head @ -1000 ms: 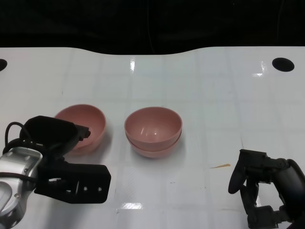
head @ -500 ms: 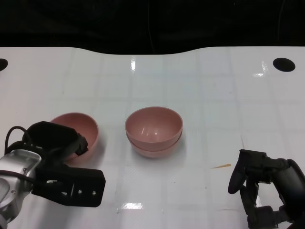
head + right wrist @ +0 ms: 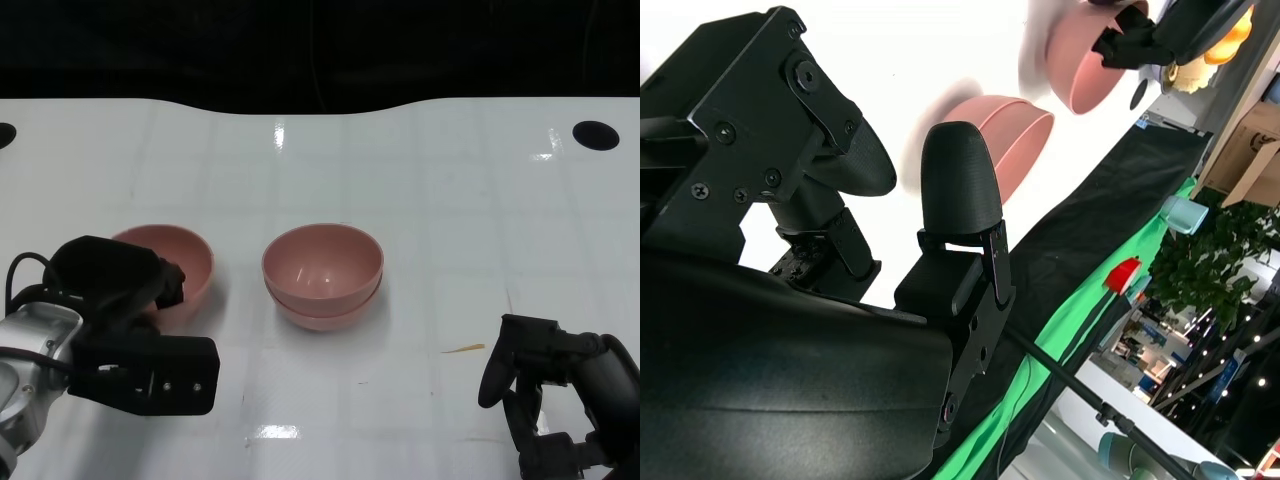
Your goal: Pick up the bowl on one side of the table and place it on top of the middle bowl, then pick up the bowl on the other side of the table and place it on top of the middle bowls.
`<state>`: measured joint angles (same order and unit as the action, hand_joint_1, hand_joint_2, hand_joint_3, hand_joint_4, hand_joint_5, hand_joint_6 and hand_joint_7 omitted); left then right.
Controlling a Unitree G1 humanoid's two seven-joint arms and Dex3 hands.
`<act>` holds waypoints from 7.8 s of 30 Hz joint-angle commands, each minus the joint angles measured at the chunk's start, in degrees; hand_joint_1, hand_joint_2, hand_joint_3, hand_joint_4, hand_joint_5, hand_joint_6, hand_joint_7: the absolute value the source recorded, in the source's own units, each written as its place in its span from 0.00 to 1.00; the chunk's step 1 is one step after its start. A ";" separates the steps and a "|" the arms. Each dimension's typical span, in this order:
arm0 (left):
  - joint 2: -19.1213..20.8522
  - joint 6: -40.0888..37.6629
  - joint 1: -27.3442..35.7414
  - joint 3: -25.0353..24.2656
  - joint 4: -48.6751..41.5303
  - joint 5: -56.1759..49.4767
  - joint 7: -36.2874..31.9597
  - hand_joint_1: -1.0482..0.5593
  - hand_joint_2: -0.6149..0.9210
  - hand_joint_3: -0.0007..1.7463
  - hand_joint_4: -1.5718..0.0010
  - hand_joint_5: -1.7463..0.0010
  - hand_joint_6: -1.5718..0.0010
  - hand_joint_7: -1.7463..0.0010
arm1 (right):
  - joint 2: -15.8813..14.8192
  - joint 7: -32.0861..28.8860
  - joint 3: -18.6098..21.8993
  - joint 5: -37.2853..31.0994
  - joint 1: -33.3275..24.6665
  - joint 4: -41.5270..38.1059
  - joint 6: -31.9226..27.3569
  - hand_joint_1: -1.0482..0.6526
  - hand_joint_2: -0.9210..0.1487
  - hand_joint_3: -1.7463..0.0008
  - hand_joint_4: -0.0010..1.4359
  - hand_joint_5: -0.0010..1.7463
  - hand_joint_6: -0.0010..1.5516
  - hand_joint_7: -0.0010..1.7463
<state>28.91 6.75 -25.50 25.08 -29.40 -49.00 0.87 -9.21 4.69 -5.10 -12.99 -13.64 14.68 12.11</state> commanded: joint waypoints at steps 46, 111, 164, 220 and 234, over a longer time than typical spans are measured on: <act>2.93 -4.37 3.21 -8.20 23.73 3.41 4.56 0.51 1.00 0.17 0.58 0.07 0.48 0.37 | -0.47 -0.08 0.42 -0.12 -0.27 0.27 0.05 0.63 0.67 0.05 0.65 1.00 0.52 0.87; -4.85 12.96 -11.69 0.89 14.01 7.79 16.90 0.45 1.00 0.11 0.55 0.26 0.41 0.69 | -0.08 -0.37 -1.53 -2.94 -0.41 1.48 -0.59 0.62 0.69 0.07 0.63 1.00 0.52 0.87; -6.01 18.50 -13.57 7.48 -0.39 -0.41 5.85 0.43 1.00 0.12 0.62 0.55 0.55 1.00 | 0.05 -0.24 -1.70 -2.95 -0.98 2.94 -1.78 0.62 0.68 0.08 0.64 1.00 0.52 0.88; -3.12 32.53 2.69 -12.43 7.17 24.75 -1.54 0.35 1.00 0.26 0.84 0.50 0.71 0.91 | -0.53 0.00 -1.20 -2.10 -0.84 1.89 -1.00 0.62 0.68 0.07 0.64 1.00 0.52 0.86; -9.22 41.94 10.02 -20.71 6.60 39.65 -0.20 0.64 0.77 0.53 0.59 0.24 0.50 0.49 | -0.46 -0.15 -1.37 -1.98 -0.31 1.23 -0.91 0.62 0.67 0.07 0.64 1.00 0.52 0.86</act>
<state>19.50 47.81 -16.16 5.45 -22.49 -10.54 0.09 -9.16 4.72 -6.92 -15.30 -14.15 16.41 10.78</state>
